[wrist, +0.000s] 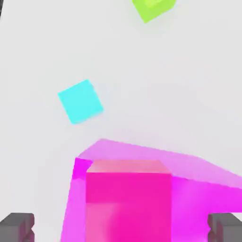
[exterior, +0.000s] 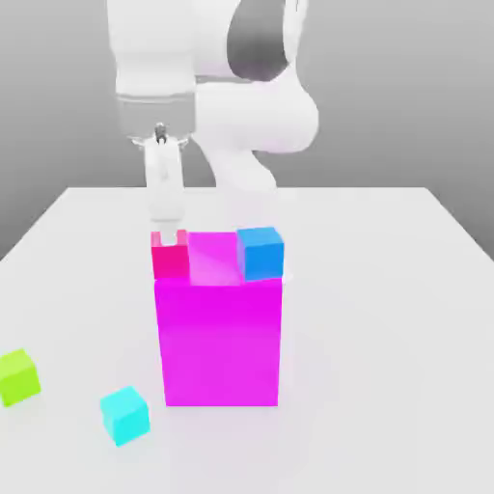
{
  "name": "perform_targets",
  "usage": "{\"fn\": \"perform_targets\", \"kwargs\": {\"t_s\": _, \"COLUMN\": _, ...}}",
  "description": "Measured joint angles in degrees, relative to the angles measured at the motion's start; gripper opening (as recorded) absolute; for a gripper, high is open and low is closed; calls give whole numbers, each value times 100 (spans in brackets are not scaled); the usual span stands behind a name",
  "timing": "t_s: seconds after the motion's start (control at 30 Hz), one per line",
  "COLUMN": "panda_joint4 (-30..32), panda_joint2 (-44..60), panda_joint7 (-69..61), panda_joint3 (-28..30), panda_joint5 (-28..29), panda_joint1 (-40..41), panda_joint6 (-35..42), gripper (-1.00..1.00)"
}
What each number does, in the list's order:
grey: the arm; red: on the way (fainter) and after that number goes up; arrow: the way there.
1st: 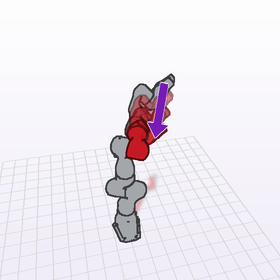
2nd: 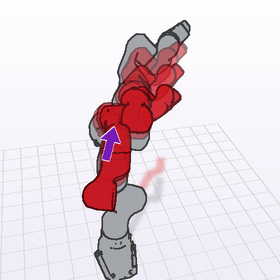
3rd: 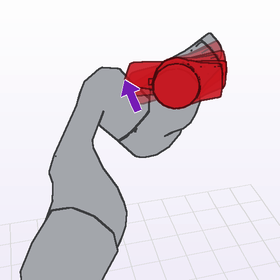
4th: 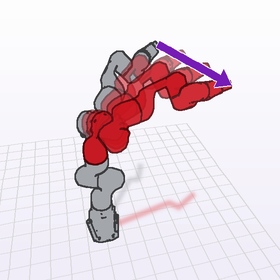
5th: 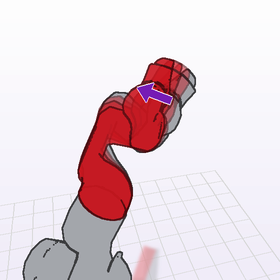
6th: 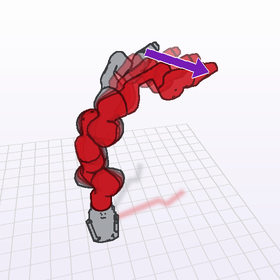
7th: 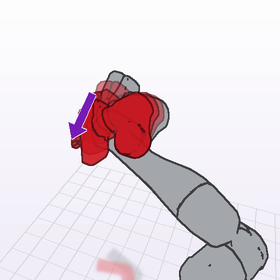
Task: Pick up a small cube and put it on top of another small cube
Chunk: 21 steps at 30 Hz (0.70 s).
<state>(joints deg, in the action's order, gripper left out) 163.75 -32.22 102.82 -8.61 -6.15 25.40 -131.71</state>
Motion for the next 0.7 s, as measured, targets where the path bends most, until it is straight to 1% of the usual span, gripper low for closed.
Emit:
{"fn": "perform_targets", "kwargs": {"t_s": 0.23, "panda_joint4": 28, "panda_joint2": 31, "panda_joint7": -12, "panda_joint3": -14, "panda_joint5": -29, "panda_joint1": 9, "panda_joint6": -66, "gripper": -100}}
{"fn": "perform_targets", "kwargs": {"t_s": 0.4, "panda_joint4": -436, "panda_joint2": -544, "panda_joint7": -52, "panda_joint3": 50, "panda_joint5": 11, "panda_joint1": 24, "panda_joint6": 972, "gripper": -100}}
{"fn": "perform_targets", "kwargs": {"t_s": 0.7, "panda_joint4": -253, "panda_joint2": -1102, "panda_joint7": -2238, "panda_joint3": 354, "panda_joint5": 250, "panda_joint1": -741, "panda_joint6": 1348, "gripper": -100}}
